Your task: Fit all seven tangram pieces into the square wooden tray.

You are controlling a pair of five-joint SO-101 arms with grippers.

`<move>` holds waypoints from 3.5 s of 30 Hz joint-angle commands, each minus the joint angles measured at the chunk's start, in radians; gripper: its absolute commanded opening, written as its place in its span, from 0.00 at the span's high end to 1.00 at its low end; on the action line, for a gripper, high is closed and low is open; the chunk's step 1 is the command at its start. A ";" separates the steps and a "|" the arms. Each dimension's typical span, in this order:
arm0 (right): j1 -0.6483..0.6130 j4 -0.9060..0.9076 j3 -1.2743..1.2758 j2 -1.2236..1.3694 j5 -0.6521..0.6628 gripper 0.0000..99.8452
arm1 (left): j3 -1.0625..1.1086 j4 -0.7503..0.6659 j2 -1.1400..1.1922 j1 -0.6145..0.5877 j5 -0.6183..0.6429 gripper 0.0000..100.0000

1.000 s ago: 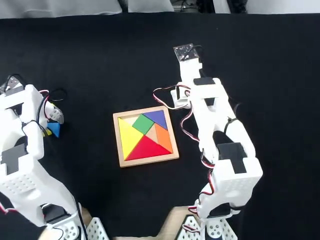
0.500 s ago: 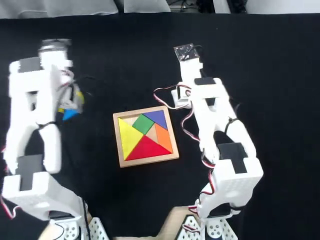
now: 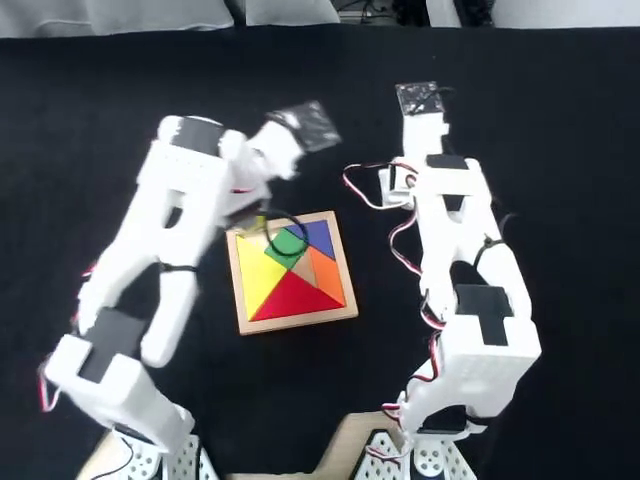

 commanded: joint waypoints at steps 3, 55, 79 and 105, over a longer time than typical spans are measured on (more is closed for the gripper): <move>0.011 -0.018 -0.033 -0.059 -0.011 0.99 | -0.082 -0.044 0.123 0.025 -0.127 0.84; 0.009 -0.015 -0.033 -0.059 -0.011 0.99 | -0.613 0.324 0.166 -0.288 0.407 0.74; -0.222 0.239 0.420 -0.375 0.192 0.99 | 0.378 0.112 -0.081 -0.492 0.479 0.97; -0.302 0.267 0.384 -0.320 0.195 0.99 | 0.975 -0.520 -0.489 -0.602 0.749 0.97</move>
